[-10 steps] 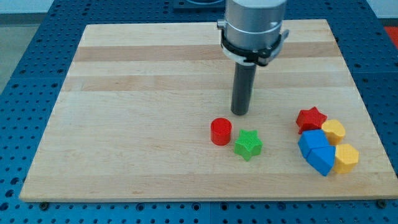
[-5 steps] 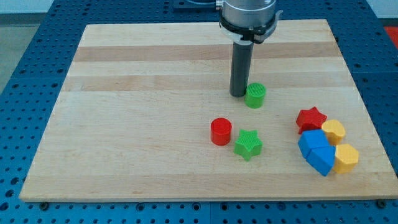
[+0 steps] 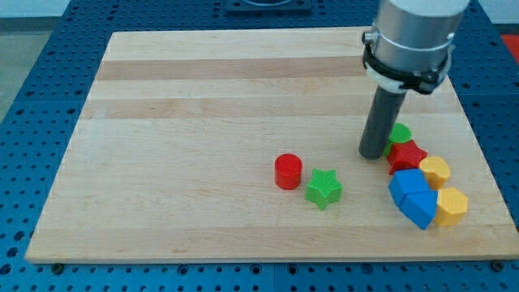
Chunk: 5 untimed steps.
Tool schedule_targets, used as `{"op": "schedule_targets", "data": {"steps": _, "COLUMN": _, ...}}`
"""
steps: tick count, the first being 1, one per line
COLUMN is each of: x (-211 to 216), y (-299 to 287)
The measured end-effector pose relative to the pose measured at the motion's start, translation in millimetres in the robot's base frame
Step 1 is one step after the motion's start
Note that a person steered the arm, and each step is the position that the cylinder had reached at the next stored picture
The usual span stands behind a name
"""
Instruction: Move the green circle into the red star
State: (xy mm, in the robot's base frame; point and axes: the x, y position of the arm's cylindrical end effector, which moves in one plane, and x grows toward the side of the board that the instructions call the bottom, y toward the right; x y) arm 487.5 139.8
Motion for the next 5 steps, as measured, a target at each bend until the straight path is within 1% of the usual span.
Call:
{"op": "schedule_targets", "data": {"steps": 1, "x": 19.0, "y": 0.0}}
{"op": "schedule_targets", "data": {"steps": 2, "x": 19.7, "y": -0.7}}
{"op": "schedule_targets", "data": {"steps": 3, "x": 13.4, "y": -8.6}}
{"op": "schedule_targets", "data": {"steps": 5, "x": -20.1, "y": -50.5}}
